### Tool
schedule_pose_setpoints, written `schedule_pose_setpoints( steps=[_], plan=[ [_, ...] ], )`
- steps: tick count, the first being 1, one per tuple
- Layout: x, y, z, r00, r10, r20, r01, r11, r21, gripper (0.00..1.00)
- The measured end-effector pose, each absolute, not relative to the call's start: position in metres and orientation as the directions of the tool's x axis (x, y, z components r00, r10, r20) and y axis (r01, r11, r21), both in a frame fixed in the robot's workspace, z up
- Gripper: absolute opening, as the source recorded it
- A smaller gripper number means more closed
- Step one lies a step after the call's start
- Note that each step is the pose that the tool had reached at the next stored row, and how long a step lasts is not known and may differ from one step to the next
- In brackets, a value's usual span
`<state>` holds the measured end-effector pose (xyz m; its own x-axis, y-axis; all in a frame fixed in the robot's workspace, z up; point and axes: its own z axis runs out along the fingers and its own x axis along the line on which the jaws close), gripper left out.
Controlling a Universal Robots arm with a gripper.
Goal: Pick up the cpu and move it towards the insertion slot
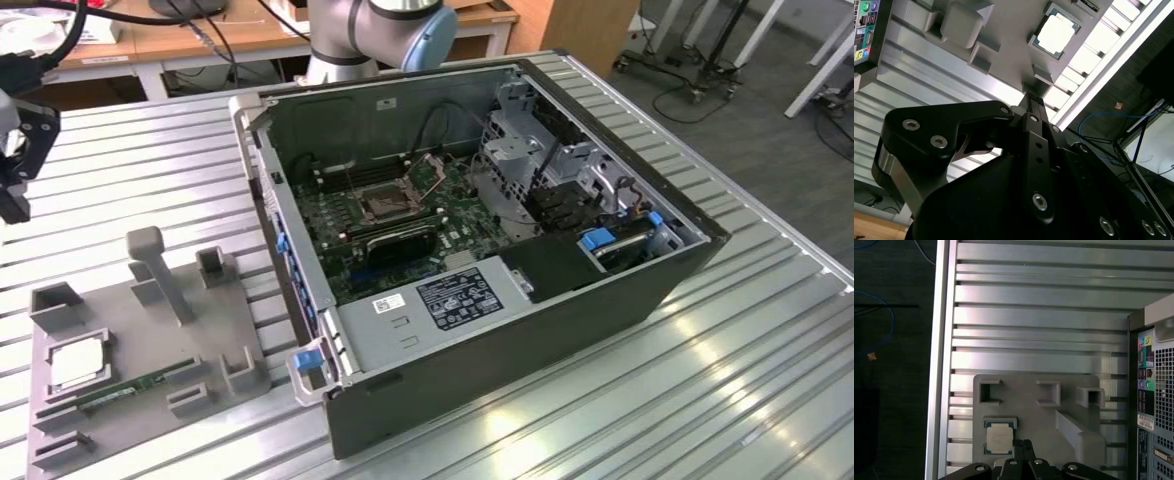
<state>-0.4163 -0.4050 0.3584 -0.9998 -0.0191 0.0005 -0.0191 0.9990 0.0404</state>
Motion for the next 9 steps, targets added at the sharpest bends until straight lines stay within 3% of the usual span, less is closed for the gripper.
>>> schedule_pose_setpoints(
  steps=[9],
  plan=[
    [-0.4225, -0.405, 0.3582, -1.0, -0.019, 0.0, -0.019, 0.999, 0.04, 0.11]
  ],
)
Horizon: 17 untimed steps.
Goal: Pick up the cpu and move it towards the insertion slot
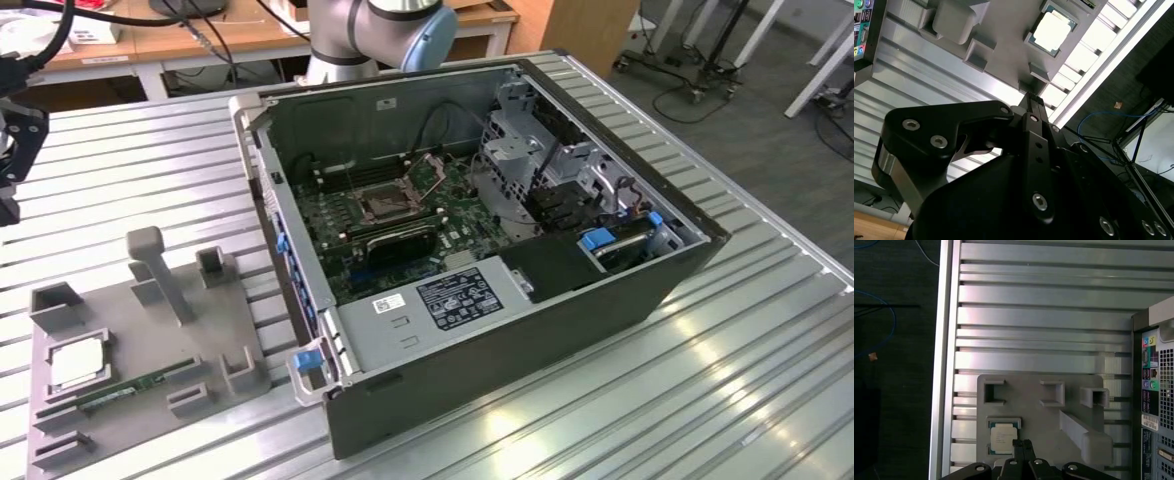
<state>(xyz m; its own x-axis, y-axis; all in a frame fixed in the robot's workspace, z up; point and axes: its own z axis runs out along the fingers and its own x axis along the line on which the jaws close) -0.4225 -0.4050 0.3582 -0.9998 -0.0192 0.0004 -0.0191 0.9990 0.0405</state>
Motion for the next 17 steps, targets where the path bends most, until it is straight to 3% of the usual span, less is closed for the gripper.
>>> schedule_pose_setpoints(
  steps=[17],
  plan=[
    [-0.423, -0.4136, 0.3582, -1.0, -0.019, 0.0, -0.019, 0.999, 0.04, 0.11]
  ],
)
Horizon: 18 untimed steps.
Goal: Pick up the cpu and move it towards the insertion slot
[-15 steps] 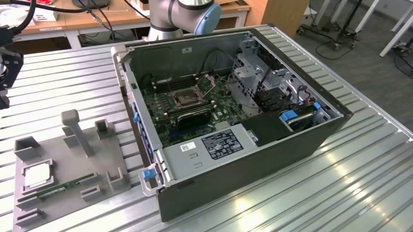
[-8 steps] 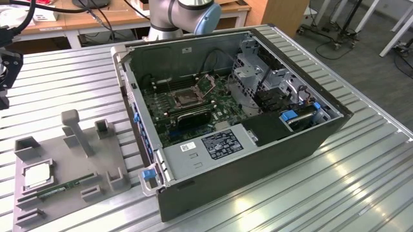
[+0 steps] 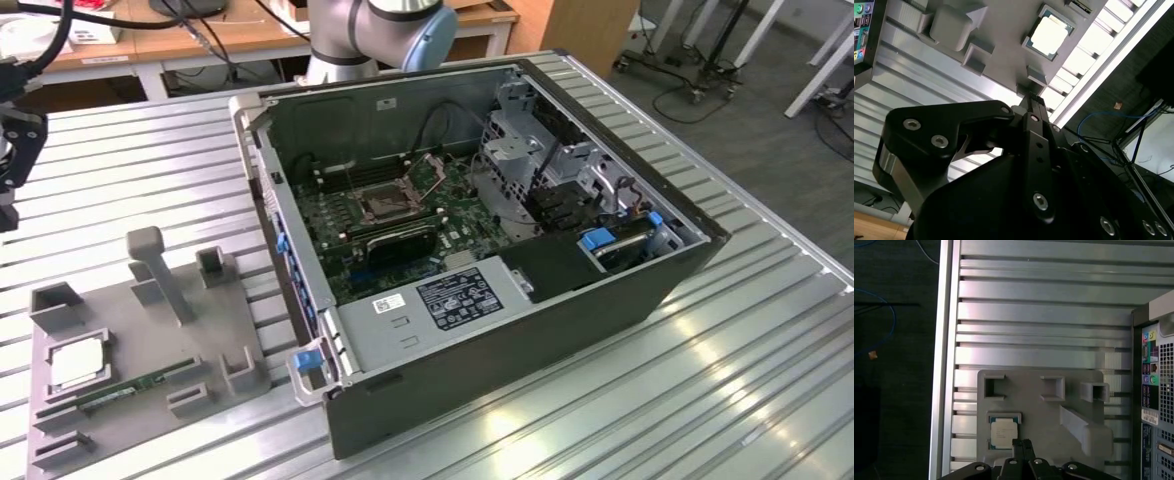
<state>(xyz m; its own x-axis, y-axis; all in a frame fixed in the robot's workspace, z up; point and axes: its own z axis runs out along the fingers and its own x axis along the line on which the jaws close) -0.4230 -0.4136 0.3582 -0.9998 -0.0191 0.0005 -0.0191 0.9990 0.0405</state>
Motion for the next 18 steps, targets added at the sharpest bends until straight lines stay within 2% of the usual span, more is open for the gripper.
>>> schedule_pose_setpoints(
  steps=[18],
  plan=[
    [-0.423, -0.431, 0.358, -1.0, -0.019, 0.0, -0.019, 0.999, 0.04, 0.11]
  ],
)
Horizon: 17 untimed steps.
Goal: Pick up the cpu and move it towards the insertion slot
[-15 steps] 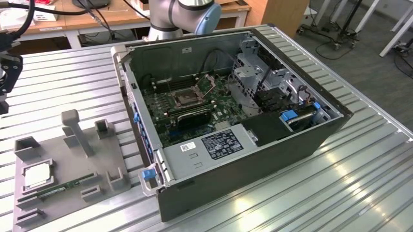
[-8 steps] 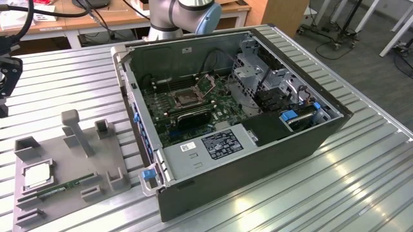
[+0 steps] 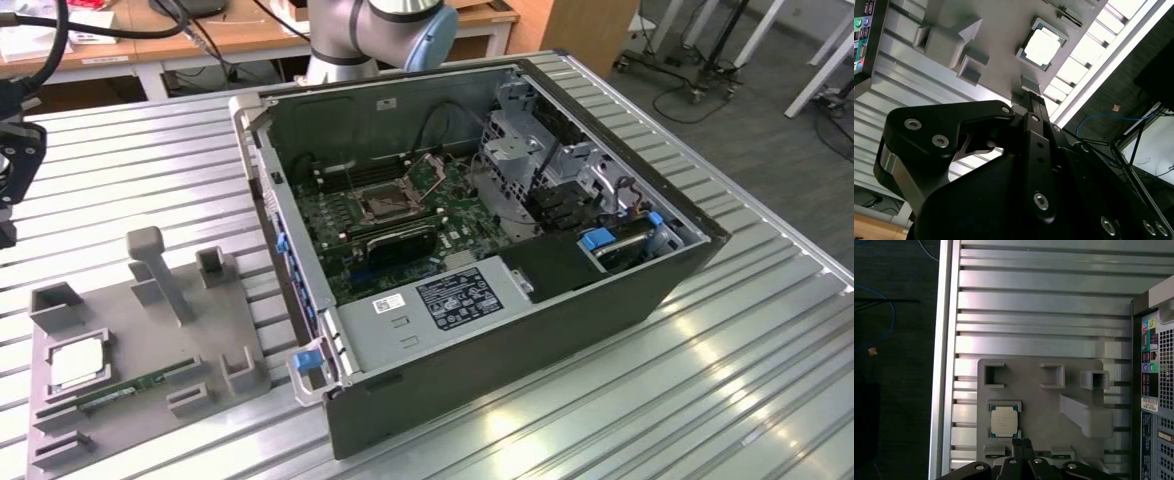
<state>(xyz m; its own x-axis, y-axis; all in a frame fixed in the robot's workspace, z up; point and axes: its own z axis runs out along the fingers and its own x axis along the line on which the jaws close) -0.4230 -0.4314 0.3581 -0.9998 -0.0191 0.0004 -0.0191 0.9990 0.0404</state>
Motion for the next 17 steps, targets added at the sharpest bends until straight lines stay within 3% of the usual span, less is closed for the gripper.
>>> schedule_pose_setpoints(
  steps=[17],
  plan=[
    [-0.424, -0.4314, 0.3482, -1.0, -0.019, 0.0, -0.019, 0.999, 0.043, 0.11]
  ],
)
